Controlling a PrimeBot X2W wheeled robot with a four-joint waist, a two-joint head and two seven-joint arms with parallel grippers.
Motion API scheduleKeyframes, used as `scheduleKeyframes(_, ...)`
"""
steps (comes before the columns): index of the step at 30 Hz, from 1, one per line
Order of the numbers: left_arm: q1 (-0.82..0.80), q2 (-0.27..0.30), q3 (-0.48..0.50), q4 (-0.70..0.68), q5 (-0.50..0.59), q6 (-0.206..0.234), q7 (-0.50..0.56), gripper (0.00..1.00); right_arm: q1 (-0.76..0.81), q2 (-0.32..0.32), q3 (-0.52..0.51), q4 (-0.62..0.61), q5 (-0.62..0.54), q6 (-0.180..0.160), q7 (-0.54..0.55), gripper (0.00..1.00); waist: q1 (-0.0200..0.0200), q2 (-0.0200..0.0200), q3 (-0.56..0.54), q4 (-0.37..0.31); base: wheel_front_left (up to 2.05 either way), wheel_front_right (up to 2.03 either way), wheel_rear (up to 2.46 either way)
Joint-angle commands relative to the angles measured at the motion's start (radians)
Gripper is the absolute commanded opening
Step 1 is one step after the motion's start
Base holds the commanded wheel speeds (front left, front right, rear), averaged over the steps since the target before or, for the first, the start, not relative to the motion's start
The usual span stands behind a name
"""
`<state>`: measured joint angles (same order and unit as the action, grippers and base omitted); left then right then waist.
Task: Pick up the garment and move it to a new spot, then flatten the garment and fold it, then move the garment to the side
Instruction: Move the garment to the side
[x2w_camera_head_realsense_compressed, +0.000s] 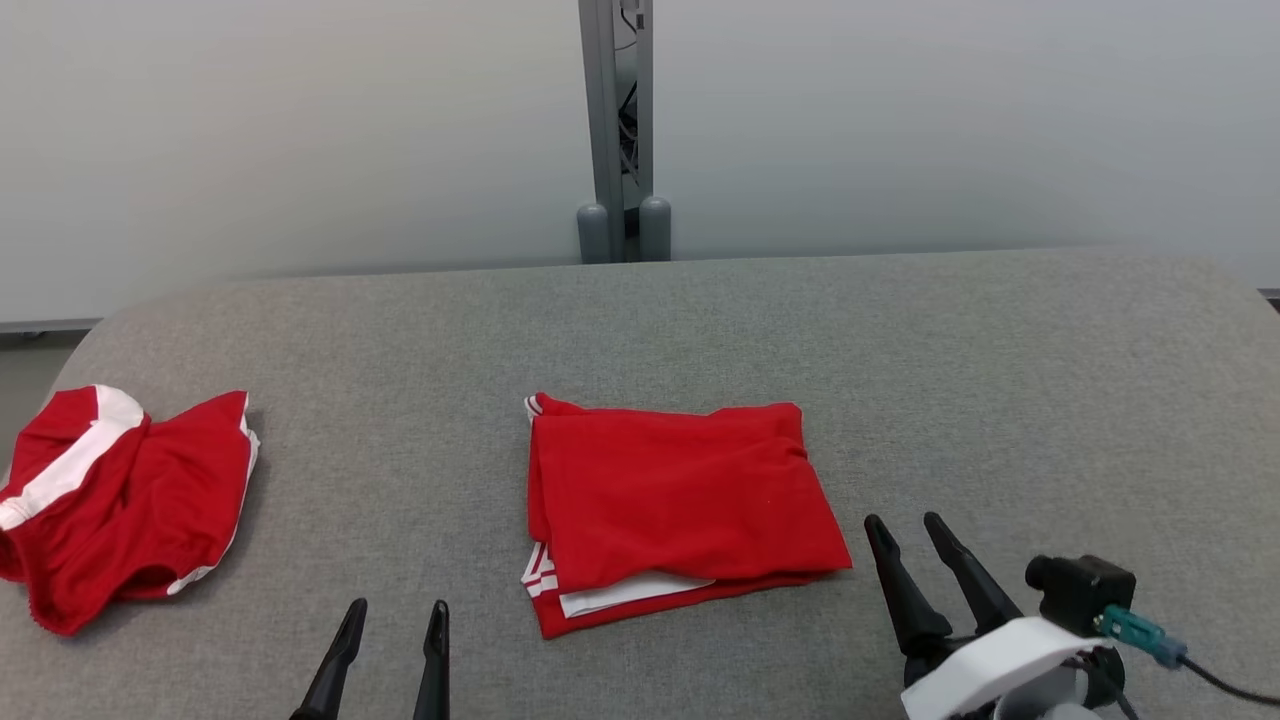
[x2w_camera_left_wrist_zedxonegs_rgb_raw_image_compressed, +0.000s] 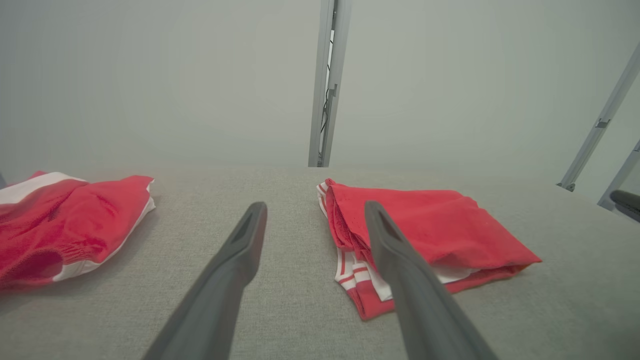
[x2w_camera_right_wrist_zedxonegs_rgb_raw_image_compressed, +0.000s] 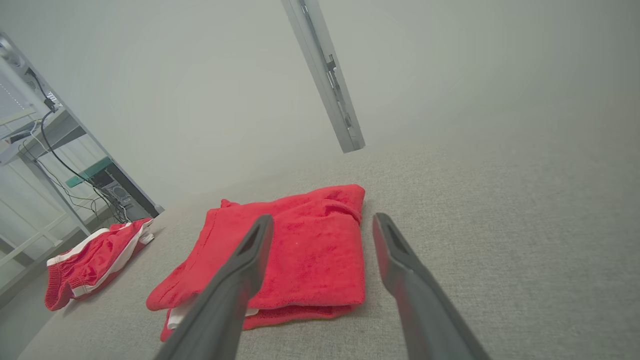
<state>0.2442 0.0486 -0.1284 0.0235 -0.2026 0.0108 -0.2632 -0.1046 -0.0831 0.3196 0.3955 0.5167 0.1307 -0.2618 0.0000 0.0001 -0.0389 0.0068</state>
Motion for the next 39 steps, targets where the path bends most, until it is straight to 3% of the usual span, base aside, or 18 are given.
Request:
scheduleKeyframes(1, -0.019, 0.004, 0.002, 0.004, 0.009, -0.009, -0.002, 1.0, -0.046, -0.018, 0.022, 0.047, 0.068, 0.0, 0.006, 1.0, 0.0, -0.0001, 0.021, 0.02, 0.0, 0.0, 0.0)
scheduleKeyframes(4, -0.036, 0.004, 0.002, 0.01, 0.011, -0.02, -0.002, 1.0, -0.124, -0.034, 0.065, 0.105, 0.218, 0.0, 0.046, 1.0, 0.0, -0.0001, 0.046, 0.045, 0.0, 0.0, 0.0)
scheduleKeyframes(9, -0.077, 0.004, 0.003, 0.004, 0.009, -0.038, -0.002, 1.0, -0.257, -0.103, 0.13, 0.195, 0.372, 0.0, 0.08, 1.0, 0.0, -0.0001, 0.127, 0.09, 0.0, 0.0, 0.0)
scheduleKeyframes(17, -0.128, 0.004, 0.001, 0.011, 0.014, -0.063, -0.002, 1.0, -0.38, -0.134, 0.221, 0.313, 0.468, 0.0, 0.106, 1.0, 0.0, -0.0001, 0.195, 0.129, 0.0, 0.0, 0.0)
scheduleKeyframes(21, -0.141, 0.004, 0.002, 0.015, 0.016, -0.069, -0.002, 1.0, -0.411, -0.144, 0.267, 0.371, 0.452, 0.0, 0.108, 1.0, 0.0, -0.0001, 0.206, 0.137, 0.0, 0.0, 0.0)
scheduleKeyframes(28, -0.155, 0.004, 0.003, 0.018, 0.008, -0.073, -0.002, 1.0, -0.452, -0.122, 0.342, 0.457, 0.475, 0.0, 0.093, 1.0, 0.0, -0.0001, 0.218, 0.144, 0.0, 0.0, 0.0)
scheduleKeyframes(29, -0.155, 0.004, 0.003, 0.02, 0.008, -0.074, -0.002, 1.0, -0.457, -0.12, 0.354, 0.462, 0.479, 0.0, 0.094, 0.81, 0.0, -0.0001, 0.221, 0.144, 0.0, 0.0, 0.0)
scheduleKeyframes(30, -0.156, 0.004, 0.002, 0.022, 0.008, -0.076, -0.002, 1.0, -0.46, -0.119, 0.366, 0.466, 0.483, 0.0, 0.094, 0.49, 0.0, -0.0001, 0.223, 0.144, 0.0, 0.0, 0.0)
scheduleKeyframes(31, -0.157, 0.004, 0.001, 0.024, 0.009, -0.077, -0.002, 1.0, -0.463, -0.119, 0.382, 0.47, 0.483, 0.0, 0.097, 0.3, 0.0, -0.0001, 0.225, 0.144, 0.0, 0.0, 0.0)
scheduleKeyframes(32, -0.158, 0.004, 0.0, 0.026, 0.01, -0.079, -0.002, 1.0, -0.466, -0.122, 0.398, 0.474, 0.478, 0.0, 0.096, 0.0, 0.0, -0.0001, 0.226, 0.144, 0.0, 0.0, 0.0)
scheduleKeyframes(39, -0.164, 0.004, 0.009, 0.029, 0.018, -0.08, -0.002, 1.0, -0.508, -0.141, 0.45, 0.515, 0.442, 0.0, 0.023, 0.0, 0.0, -0.0001, 0.232, 0.133, 0.0, 0.0, 0.0)
